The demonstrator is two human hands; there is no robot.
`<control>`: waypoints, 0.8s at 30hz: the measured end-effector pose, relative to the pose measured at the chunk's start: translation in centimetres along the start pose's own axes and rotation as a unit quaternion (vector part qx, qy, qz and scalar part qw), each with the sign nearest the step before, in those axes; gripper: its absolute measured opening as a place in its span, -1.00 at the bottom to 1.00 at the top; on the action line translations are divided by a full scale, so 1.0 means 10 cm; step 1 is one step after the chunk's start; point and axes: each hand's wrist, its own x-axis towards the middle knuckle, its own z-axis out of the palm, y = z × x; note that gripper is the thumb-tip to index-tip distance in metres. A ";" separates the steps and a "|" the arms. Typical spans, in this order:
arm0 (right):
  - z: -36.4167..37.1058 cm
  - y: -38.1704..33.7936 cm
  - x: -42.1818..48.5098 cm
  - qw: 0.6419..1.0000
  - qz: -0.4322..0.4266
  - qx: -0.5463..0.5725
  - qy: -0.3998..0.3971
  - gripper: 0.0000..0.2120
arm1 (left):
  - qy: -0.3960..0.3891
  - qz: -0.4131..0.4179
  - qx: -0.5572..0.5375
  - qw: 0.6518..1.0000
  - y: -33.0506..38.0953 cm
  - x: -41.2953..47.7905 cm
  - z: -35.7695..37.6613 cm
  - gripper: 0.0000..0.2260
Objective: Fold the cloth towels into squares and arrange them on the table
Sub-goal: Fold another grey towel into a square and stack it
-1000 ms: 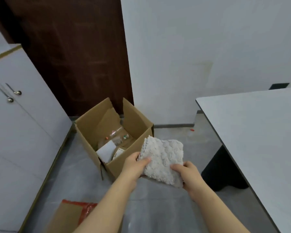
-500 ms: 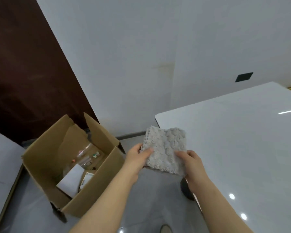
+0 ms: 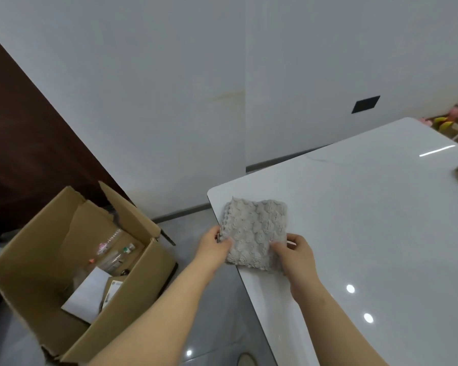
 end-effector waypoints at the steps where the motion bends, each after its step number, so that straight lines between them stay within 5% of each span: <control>1: -0.01 0.02 0.01 1.000 -0.008 -0.020 0.013 -0.70 | 0.019 0.012 0.048 0.999 -0.02 0.00 0.01 -0.68; 6: -0.05 0.03 -0.05 0.987 -0.084 -0.123 0.061 -0.55 | 0.102 0.052 0.162 0.980 -0.07 -0.11 0.01 -0.56; 17: -0.08 0.24 -0.97 0.984 -0.136 -0.110 0.014 -0.77 | 0.100 0.104 0.084 0.986 -0.32 -0.96 -0.12 -0.81; 24: -0.10 1.01 -2.09 0.983 -0.136 -0.121 -0.027 -0.82 | 0.105 0.108 0.058 0.987 -1.14 -2.09 -0.35 -0.89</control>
